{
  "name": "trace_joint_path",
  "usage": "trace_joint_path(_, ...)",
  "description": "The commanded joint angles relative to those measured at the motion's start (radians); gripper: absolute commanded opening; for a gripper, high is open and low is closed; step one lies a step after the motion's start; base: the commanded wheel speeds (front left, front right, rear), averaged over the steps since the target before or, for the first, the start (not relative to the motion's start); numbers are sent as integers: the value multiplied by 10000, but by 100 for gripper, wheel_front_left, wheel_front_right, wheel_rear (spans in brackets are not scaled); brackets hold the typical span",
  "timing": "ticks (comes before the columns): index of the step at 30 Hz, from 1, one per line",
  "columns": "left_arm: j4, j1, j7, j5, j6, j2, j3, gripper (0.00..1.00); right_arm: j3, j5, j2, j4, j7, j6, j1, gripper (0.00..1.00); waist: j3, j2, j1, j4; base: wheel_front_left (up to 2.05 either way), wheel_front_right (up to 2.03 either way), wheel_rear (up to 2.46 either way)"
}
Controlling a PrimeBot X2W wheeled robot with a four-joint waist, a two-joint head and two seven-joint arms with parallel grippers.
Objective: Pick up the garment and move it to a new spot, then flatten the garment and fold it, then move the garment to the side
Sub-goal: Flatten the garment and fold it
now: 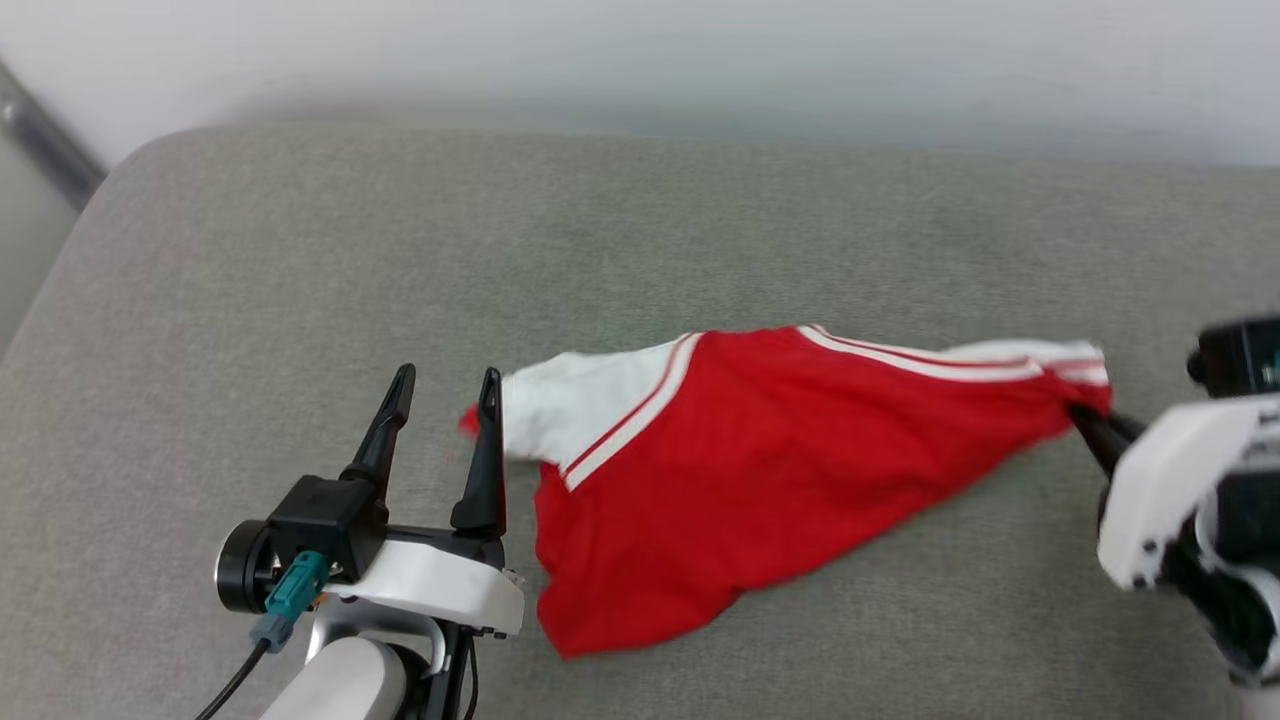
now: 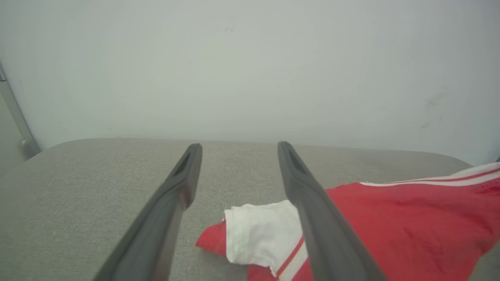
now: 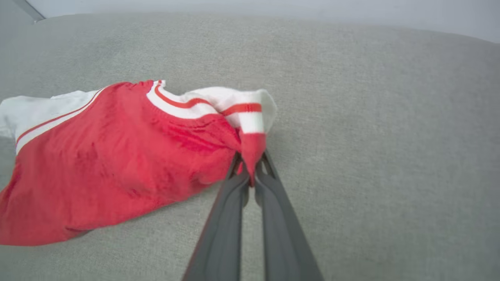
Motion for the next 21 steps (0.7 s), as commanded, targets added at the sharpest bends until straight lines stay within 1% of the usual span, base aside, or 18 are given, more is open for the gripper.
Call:
trace_joint_path(1, -41, 93, 12, -8, 33, 66, 2, 100, -306, -139, 235, -156, 51, -3, 553, 0, -152, -1, 0, -231, 0, 0, 0)
trace_joint_path(4, -35, 167, 56, -69, 4, 94, -14, 100, -1120, -323, 734, -114, 143, -3, 1559, 0, -206, -1, 0, -331, 0, 0, 0)
trace_joint_path(7, -27, 224, 102, -101, 17, 114, -37, 100, -1675, -462, 1226, 477, 64, -5, 2445, 0, -249, -1, 0, -384, 0, 0, 0)
trace_joint_path(9, -13, 241, 135, -146, 37, 129, -34, 100, -1831, -490, 1426, 967, -120, -3, 2795, 0, -261, -1, 0, -400, 0, 0, 0)
trace_joint_path(10, 5, 267, 153, -169, 50, 144, -22, 100, -1859, -411, 1518, 1221, -281, -3, 2879, 12, -262, -1, 0, -414, 0, 0, 0)
trace_joint_path(11, 21, 305, 152, -187, 60, 155, -14, 100, -1834, -436, 1575, 1463, -473, -3, 2969, 100, -272, -1, 0, -426, 0, 0, 0)
trace_joint_path(15, 97, 487, 172, -282, 108, 209, 58, 100, -1563, -257, 1710, 1772, -1744, -3, 3062, 100, -376, -1, 0, -478, 0, 0, 0)
trace_joint_path(21, 126, 810, 288, -431, 244, 345, 138, 100, -1147, -372, 1608, 1275, -4318, -3, 3160, 100, -673, -1, 0, -515, 0, 0, 0)
